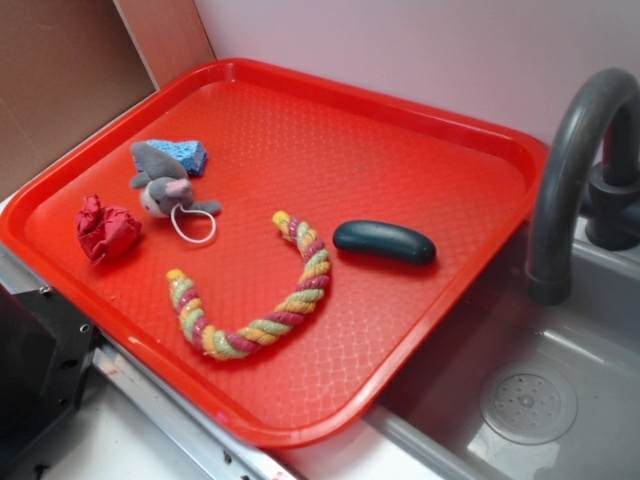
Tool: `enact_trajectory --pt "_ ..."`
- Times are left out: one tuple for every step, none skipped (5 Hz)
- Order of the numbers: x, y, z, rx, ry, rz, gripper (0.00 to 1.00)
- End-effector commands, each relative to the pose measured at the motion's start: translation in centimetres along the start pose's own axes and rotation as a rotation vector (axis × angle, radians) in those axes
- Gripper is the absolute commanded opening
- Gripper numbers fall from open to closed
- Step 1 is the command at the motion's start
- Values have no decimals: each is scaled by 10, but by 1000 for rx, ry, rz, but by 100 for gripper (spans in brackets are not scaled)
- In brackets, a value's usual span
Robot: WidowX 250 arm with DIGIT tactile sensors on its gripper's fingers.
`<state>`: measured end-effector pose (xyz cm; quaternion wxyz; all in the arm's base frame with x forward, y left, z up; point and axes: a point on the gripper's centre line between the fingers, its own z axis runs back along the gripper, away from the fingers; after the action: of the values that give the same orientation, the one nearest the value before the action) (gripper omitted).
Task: Grab the plastic pickle.
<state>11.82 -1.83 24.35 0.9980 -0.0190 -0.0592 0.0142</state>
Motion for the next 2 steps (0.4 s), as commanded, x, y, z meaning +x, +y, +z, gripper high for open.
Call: enact_trajectory --pt "0 0 0 0 0 0 100" --pt "13 -1 -8 4 -37 -106 100"
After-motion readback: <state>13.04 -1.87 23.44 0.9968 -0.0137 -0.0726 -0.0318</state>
